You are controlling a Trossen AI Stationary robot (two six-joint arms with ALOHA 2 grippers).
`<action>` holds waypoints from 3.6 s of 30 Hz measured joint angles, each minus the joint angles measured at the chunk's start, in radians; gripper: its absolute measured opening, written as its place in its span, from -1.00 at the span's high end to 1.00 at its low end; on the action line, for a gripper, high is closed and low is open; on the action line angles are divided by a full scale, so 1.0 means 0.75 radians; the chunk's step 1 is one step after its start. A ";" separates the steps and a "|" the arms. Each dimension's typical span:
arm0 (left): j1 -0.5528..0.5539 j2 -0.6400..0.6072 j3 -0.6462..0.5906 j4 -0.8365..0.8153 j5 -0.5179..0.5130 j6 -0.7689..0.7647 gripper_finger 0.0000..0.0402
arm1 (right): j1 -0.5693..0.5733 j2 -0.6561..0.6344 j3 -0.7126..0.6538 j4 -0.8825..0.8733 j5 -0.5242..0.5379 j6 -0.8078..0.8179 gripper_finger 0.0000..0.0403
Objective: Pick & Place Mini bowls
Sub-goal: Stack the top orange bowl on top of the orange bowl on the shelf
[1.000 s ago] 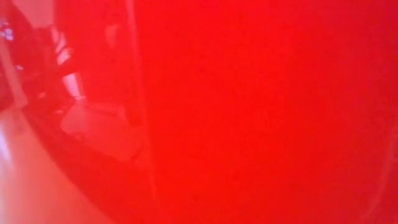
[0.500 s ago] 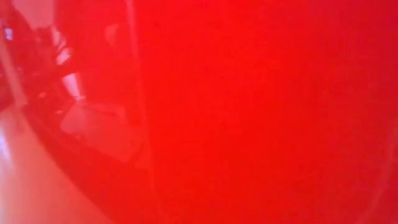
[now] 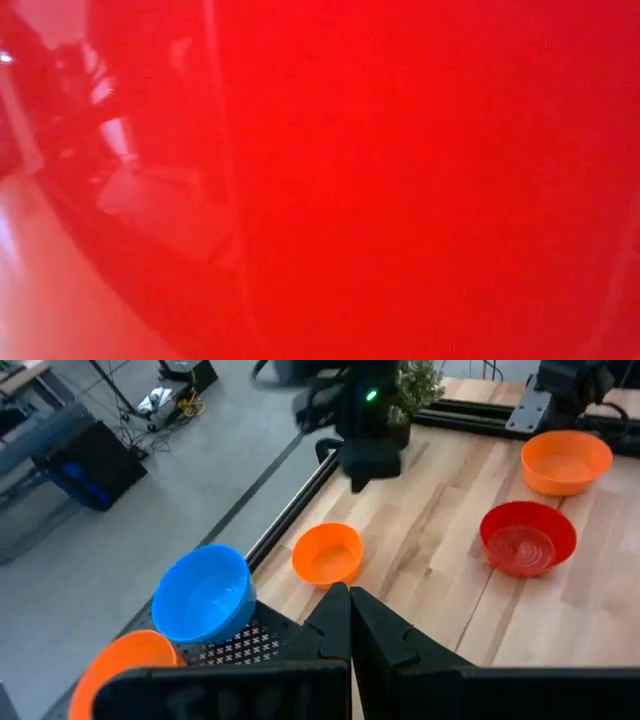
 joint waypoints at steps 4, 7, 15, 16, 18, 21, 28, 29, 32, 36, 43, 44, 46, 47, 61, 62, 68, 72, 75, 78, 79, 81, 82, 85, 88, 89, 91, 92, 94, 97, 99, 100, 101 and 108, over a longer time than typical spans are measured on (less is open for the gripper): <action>0.000 -0.013 0.000 -0.002 0.001 0.031 1.00 | -0.043 0.118 0.000 0.090 -0.060 0.015 0.34; -0.001 -0.026 0.000 -0.003 0.005 0.036 1.00 | -0.064 0.192 0.001 0.123 -0.063 0.041 0.34; -0.001 -0.035 0.000 -0.009 0.010 0.037 1.00 | -0.098 0.329 0.001 0.147 -0.055 0.069 0.34; -0.001 -0.035 0.000 -0.008 0.010 0.036 1.00 | -0.100 0.343 0.001 0.150 -0.055 0.069 0.34; -0.001 -0.035 0.000 -0.009 0.010 0.036 1.00 | -0.104 0.365 0.001 0.152 -0.055 0.069 0.34; -0.001 -0.036 0.000 -0.010 0.010 0.036 1.00 | -0.105 0.387 0.001 0.158 -0.064 0.064 0.34; -0.001 -0.036 0.000 -0.016 0.011 0.037 1.00 | -0.104 0.393 0.002 0.188 -0.083 0.007 0.39; -0.001 -0.036 0.000 -0.019 0.011 0.037 1.00 | -0.104 0.393 0.002 0.187 -0.083 0.007 0.43; -0.001 -0.036 0.000 -0.024 0.011 0.037 1.00 | -0.104 0.397 0.002 0.188 -0.083 -0.021 0.63; -0.001 -0.036 0.000 -0.041 0.011 0.034 1.00 | -0.104 0.408 0.005 0.198 -0.094 -0.085 0.91; -0.001 -0.036 -0.001 -0.051 0.040 0.033 1.00 | -0.094 0.344 0.002 0.166 -0.079 -0.132 0.96; -0.001 -0.036 -0.001 -0.051 0.043 0.032 1.00 | -0.089 0.316 0.002 0.156 -0.078 -0.134 0.96; -0.001 -0.036 -0.001 -0.051 0.043 0.031 1.00 | -0.076 0.250 0.002 0.142 -0.062 -0.135 0.96; -0.001 -0.036 -0.001 -0.051 0.043 0.030 1.00 | -0.066 0.214 0.002 0.131 -0.038 -0.136 0.96; 0.009 -0.030 -0.003 -0.038 0.016 0.049 0.94 | 0.171 -0.311 0.002 0.103 0.385 -0.050 0.96; 0.010 -0.029 -0.003 -0.038 0.016 0.049 0.91 | 0.190 -0.328 0.002 0.103 0.413 -0.051 0.96; 0.016 -0.028 -0.015 0.035 0.013 0.078 0.63 | 0.291 -0.359 0.002 0.105 0.514 -0.050 0.96; 0.037 -0.027 -0.038 0.149 -0.005 0.129 0.48 | 0.344 -0.341 0.002 0.151 0.555 -0.071 0.96; 0.066 -0.017 -0.083 0.256 -0.039 0.184 0.44 | 0.377 -0.331 0.001 0.228 0.580 -0.124 0.96; 0.096 0.000 -0.139 0.358 -0.040 0.233 0.44 | 0.403 -0.333 0.001 0.325 0.587 -0.179 0.96; 0.106 0.005 -0.157 0.388 -0.041 0.249 0.44 | 0.411 -0.333 0.001 0.349 0.593 -0.202 0.96; 0.128 0.017 -0.191 0.453 -0.069 0.280 0.44 | 0.426 -0.333 0.001 0.383 0.624 -0.235 0.96; 0.137 0.024 -0.205 0.481 -0.101 0.292 0.44 | 0.433 -0.332 0.001 0.393 0.639 -0.246 0.96; 0.162 0.050 -0.224 0.565 -0.215 0.319 0.44 | 0.446 -0.333 0.001 0.402 0.694 -0.286 0.96; 0.193 0.071 -0.217 0.626 -0.270 0.322 0.44 | 0.465 -0.332 0.001 0.421 0.769 -0.350 0.96; 0.204 0.076 -0.217 0.637 -0.269 0.321 0.44 | 0.474 -0.332 0.001 0.438 0.796 -0.375 0.96; 0.227 0.089 -0.217 0.657 -0.260 0.319 0.44 | 0.493 -0.332 0.001 0.475 0.840 -0.438 0.96; 0.235 0.095 -0.217 0.663 -0.250 0.319 0.44 | 0.503 -0.332 0.001 0.492 0.857 -0.472 0.96; 0.251 0.105 -0.218 0.672 -0.235 0.319 0.44 | 0.519 -0.332 0.001 0.531 0.862 -0.537 0.96; 0.269 0.114 -0.218 0.685 -0.233 0.318 0.44 | 0.541 -0.332 0.001 0.576 0.863 -0.598 0.96; 0.281 0.119 -0.218 0.686 -0.230 0.317 0.44 | 0.551 -0.332 0.001 0.599 0.863 -0.629 0.96; 0.286 0.122 -0.218 0.687 -0.230 0.316 0.44 | 0.553 -0.332 0.001 0.611 0.863 -0.642 0.96; 0.292 0.126 -0.218 0.693 -0.229 0.310 0.44 | 0.556 -0.332 0.001 0.620 0.865 -0.655 0.96; 0.334 0.136 -0.218 0.729 -0.226 0.293 0.44 | 0.558 -0.332 0.001 0.659 0.866 -0.705 0.96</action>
